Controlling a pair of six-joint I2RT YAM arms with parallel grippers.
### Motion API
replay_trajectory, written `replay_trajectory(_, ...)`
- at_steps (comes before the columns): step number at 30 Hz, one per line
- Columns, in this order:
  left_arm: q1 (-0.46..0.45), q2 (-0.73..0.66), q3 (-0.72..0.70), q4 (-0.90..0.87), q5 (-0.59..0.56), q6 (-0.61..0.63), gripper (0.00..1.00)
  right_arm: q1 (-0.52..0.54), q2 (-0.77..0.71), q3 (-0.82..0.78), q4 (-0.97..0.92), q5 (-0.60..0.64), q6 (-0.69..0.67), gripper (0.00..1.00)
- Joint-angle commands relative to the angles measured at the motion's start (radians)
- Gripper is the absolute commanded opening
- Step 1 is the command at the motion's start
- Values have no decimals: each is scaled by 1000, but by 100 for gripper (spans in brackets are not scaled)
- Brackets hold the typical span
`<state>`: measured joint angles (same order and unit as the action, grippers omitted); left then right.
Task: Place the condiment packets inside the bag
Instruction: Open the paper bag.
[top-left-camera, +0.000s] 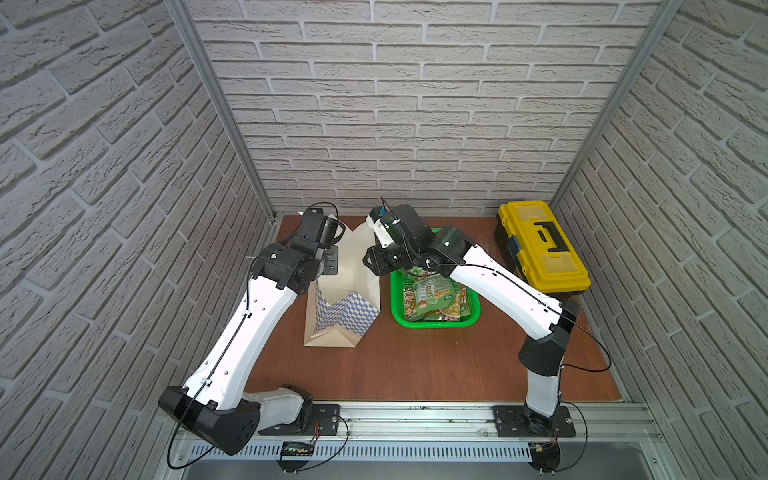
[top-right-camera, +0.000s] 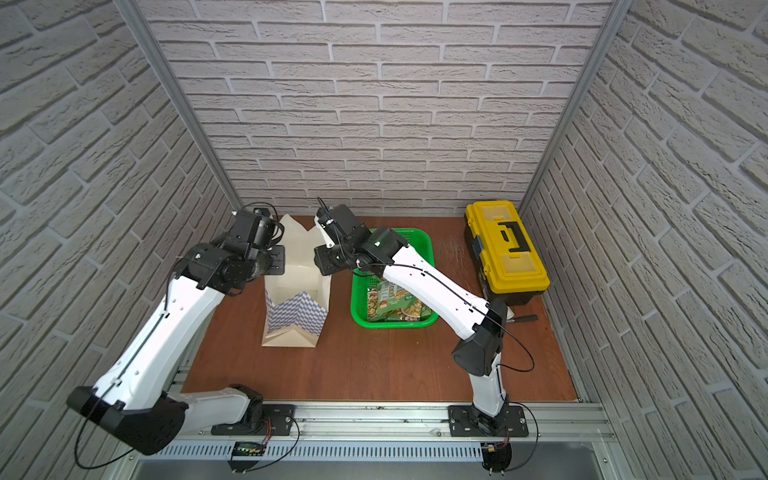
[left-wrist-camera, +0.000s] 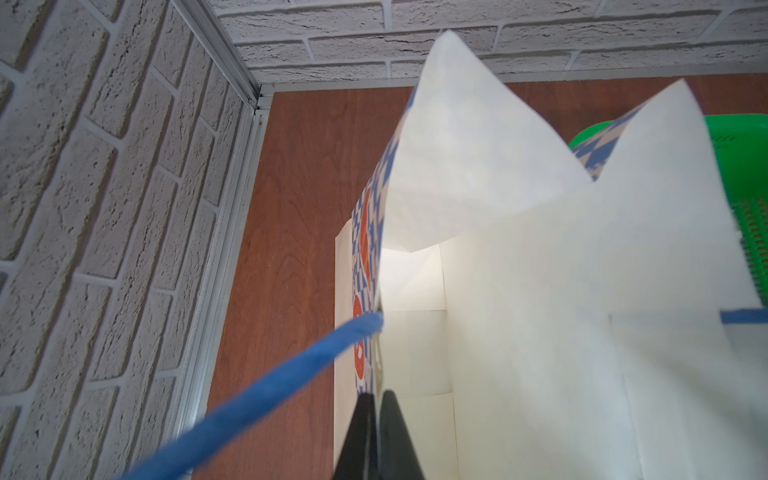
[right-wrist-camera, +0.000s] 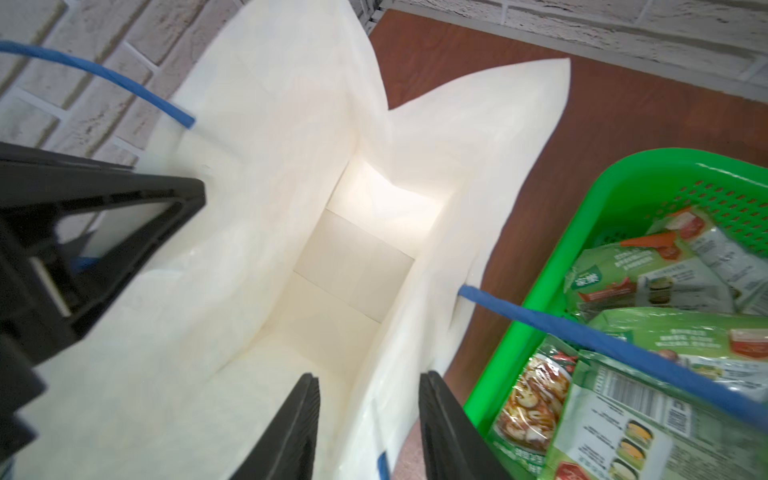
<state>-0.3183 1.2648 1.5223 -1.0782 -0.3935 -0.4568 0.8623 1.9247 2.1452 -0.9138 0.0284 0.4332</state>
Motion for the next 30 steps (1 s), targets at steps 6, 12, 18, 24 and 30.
replay_trajectory(6, -1, -7, 16, 26, -5, -13, 0, 6, -29, -14, -25, 90, -36, 58)
replay_trajectory(12, -3, -2, 25, 37, 18, -18, 0, 3, 14, -47, 35, 26, -12, 59)
replay_trajectory(18, -2, -1, 28, 45, 22, -25, 0, 4, 78, -10, 14, 43, -2, 50)
replay_trajectory(24, -2, 14, 52, 26, 17, -16, 0, 13, 127, 48, -80, 128, -27, 33)
replay_trajectory(30, 12, 42, 92, -45, -44, 24, 0, 18, 115, 70, -183, 328, -70, 6)
